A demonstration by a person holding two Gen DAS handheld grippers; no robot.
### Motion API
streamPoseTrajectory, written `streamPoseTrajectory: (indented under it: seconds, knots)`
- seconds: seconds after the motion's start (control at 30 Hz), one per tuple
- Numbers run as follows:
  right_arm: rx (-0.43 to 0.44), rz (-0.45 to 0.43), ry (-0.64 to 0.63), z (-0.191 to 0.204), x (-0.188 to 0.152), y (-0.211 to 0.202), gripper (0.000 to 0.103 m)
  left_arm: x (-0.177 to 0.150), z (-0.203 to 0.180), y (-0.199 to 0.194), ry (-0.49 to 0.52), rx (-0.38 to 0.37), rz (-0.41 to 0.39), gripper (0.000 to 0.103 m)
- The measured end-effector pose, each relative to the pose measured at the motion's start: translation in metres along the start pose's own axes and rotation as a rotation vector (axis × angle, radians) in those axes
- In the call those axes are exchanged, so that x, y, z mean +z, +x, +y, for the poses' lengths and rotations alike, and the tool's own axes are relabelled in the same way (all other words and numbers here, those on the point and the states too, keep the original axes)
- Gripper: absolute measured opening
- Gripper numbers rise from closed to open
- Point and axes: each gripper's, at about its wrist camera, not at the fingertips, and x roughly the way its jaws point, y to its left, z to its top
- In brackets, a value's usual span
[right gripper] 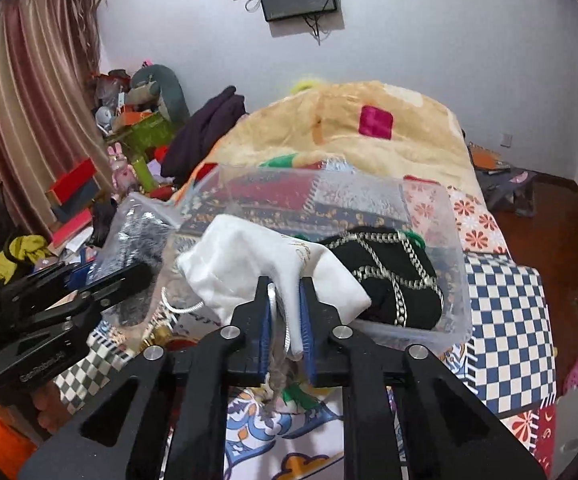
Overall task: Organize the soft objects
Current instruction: 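Drop the bagged glove and white cloth into the clear box with both tools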
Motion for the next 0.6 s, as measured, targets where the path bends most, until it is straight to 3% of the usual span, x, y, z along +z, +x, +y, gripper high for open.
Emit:
streamPoseTrajectory:
  seconds: [0.3, 0.57, 0.6]
  knots:
    - [-0.105, -0.121, -0.019, -0.001, 0.034, -0.007, 0.011, 0.04, -0.003, 0.038, 0.012, -0.015, 0.056, 0.032]
    - [-0.164, -0.017, -0.012, -0.017, 0.025, 0.04, 0.012, 0.038, -0.003, 0.096, 0.015, -0.007, 0.206, 0.032]
    - [-0.165, -0.006, -0.015, -0.019, 0.022, 0.043, 0.013, 0.037, -0.004, 0.099, 0.022, 0.003, 0.208, 0.037]
